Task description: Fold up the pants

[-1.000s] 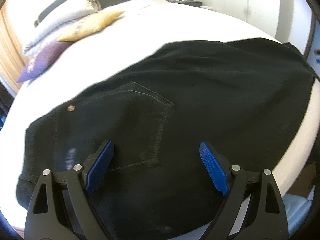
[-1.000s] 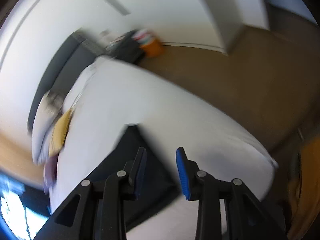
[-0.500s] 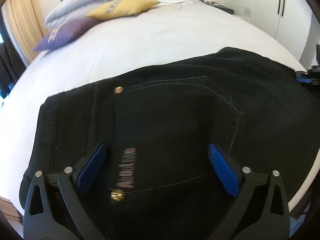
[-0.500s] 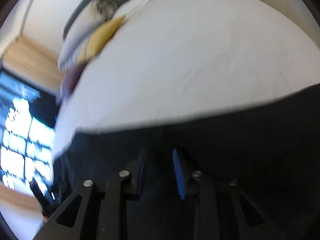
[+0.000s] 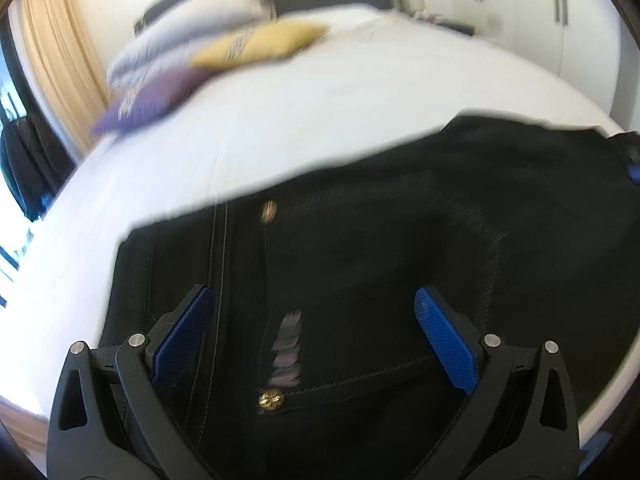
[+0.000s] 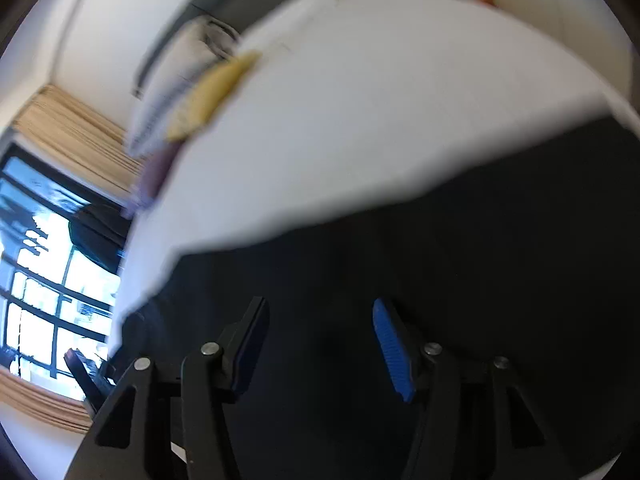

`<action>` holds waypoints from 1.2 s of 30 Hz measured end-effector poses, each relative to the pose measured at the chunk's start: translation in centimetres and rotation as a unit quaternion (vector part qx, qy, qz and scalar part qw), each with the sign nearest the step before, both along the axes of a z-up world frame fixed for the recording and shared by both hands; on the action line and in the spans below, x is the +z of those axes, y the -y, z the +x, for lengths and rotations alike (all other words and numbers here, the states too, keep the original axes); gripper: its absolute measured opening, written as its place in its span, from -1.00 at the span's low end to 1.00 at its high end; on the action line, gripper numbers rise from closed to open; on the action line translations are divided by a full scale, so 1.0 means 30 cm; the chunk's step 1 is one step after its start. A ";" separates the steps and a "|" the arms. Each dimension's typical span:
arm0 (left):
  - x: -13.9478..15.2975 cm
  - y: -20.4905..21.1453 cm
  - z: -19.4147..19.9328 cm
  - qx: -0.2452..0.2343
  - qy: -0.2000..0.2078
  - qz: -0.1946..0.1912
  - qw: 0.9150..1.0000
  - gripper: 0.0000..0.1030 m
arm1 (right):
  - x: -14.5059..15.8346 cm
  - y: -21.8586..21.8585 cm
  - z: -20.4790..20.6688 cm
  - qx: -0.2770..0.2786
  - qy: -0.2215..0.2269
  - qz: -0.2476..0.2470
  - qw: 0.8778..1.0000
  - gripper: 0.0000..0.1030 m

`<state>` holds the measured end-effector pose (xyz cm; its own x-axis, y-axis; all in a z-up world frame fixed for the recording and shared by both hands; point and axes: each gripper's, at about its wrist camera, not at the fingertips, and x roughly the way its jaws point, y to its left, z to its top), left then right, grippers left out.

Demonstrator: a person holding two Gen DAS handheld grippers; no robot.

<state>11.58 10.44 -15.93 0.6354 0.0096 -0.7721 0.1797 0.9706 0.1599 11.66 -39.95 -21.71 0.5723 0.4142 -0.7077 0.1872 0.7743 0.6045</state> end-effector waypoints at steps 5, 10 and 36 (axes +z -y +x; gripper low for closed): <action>0.023 -0.076 0.007 0.025 0.006 -0.032 0.999 1.00 | 0.024 0.113 -0.109 -0.057 -0.035 -0.038 0.997 -0.89; 0.125 -0.083 -0.038 0.025 0.055 -0.052 0.997 1.00 | 0.272 -0.130 0.034 0.068 0.055 -0.080 0.993 -0.41; 0.048 -0.159 0.053 0.073 0.035 0.000 0.997 0.99 | 0.155 -0.793 0.375 0.231 0.045 0.045 0.971 0.24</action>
